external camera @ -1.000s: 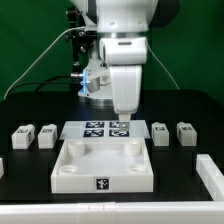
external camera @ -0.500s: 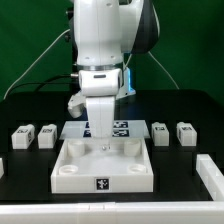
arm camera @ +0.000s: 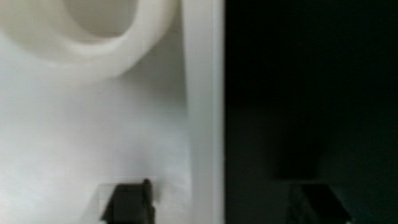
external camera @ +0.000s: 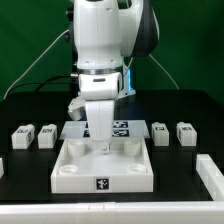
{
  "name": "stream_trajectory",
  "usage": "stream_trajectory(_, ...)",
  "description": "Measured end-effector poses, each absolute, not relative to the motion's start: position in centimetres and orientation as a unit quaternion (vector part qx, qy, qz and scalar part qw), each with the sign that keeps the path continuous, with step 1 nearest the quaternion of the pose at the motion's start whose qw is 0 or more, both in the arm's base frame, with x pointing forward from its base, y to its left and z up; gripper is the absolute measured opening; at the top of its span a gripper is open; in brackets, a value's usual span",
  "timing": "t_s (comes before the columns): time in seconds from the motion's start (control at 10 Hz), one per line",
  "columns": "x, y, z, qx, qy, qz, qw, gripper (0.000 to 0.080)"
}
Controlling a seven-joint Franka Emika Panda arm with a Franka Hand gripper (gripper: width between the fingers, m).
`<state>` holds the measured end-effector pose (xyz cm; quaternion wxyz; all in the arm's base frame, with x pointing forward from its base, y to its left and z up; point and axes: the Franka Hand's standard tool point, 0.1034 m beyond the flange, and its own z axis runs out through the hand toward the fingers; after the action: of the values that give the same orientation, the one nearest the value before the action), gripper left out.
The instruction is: Assemble one leg
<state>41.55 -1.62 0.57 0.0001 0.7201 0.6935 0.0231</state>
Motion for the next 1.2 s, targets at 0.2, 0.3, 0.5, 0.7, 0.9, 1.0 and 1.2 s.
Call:
stream_trajectory(0.2,41.5,-1.6,0.6,0.720,0.693,0.023,0.000,0.0106)
stream_trajectory(0.3,41.5,-1.6,0.6,0.720,0.693,0.023,0.000,0.0052)
stream_trajectory(0.5,41.5,-1.6,0.6,0.720,0.693,0.023,0.000,0.0052)
stream_trajectory(0.7,41.5,-1.6,0.6,0.721,0.693,0.023,0.000,0.0052)
stream_trajectory(0.9,41.5,-1.6,0.6,0.721,0.693,0.023,0.000,0.0052)
stream_trajectory(1.0,41.6,-1.5,0.6,0.719,0.694,0.021,-0.002,0.0054)
stream_trajectory(1.2,43.5,-0.1,0.8,0.707,0.707,0.016,-0.005,0.0054)
